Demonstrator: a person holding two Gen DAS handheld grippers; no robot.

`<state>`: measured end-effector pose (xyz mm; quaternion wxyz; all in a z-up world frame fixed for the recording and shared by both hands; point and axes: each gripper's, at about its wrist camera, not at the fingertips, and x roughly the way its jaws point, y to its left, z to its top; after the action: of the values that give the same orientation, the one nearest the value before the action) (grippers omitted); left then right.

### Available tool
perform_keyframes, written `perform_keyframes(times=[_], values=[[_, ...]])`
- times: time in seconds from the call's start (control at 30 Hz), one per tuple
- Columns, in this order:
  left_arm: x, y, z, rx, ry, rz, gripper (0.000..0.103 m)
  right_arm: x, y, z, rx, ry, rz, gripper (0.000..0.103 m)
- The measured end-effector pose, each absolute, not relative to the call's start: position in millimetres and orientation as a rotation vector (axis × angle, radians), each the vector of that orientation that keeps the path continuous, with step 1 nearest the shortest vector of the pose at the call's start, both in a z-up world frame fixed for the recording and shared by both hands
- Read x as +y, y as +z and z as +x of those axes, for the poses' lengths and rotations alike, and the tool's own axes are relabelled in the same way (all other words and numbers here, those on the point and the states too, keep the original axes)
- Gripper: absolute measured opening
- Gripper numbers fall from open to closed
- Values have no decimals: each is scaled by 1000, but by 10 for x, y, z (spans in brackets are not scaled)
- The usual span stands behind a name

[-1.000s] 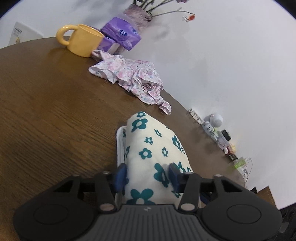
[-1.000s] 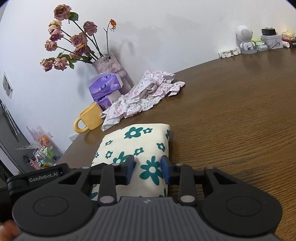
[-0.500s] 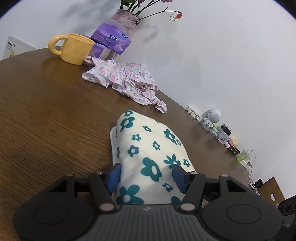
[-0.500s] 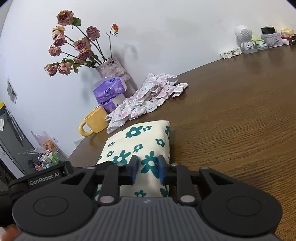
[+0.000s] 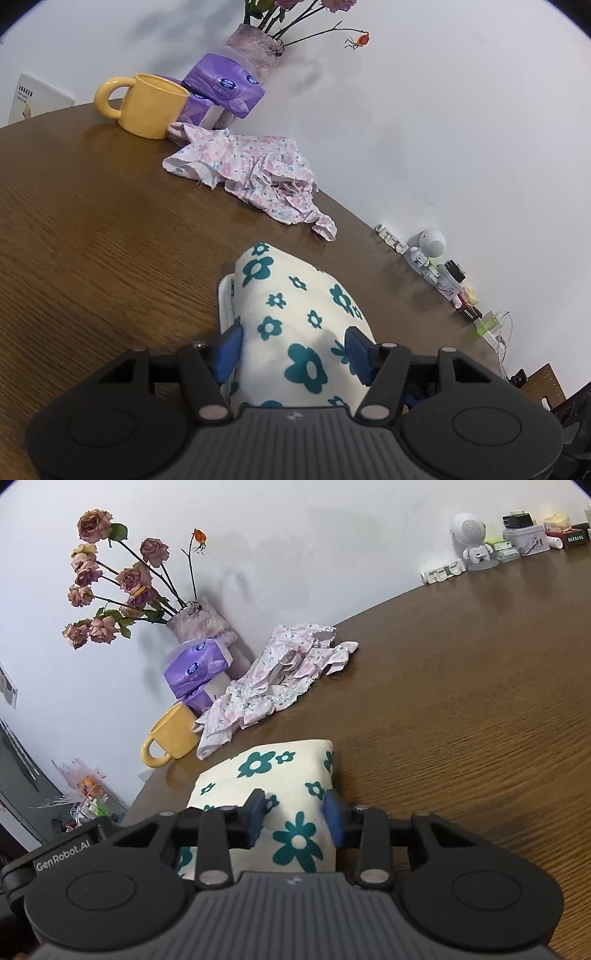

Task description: Fold clothes

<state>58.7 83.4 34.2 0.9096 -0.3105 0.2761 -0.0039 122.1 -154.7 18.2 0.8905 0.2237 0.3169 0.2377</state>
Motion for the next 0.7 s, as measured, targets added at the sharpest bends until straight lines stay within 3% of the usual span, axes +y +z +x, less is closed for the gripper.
perform_keyframes(times=[0.23,0.33,0.4,0.7], values=[[828,279,580,579,-10,-642,59,-1561,124,1196,638,495,495,18],[858,302,548,574,-13,-659,60,-1601,120,1206,645,487,515,29],[869,321,498,576,-17,-656,60,-1663,131,1182,654,472,538,44],[832,327,323,599,-26,-647,58,-1735,154,917,650,510,479,44]])
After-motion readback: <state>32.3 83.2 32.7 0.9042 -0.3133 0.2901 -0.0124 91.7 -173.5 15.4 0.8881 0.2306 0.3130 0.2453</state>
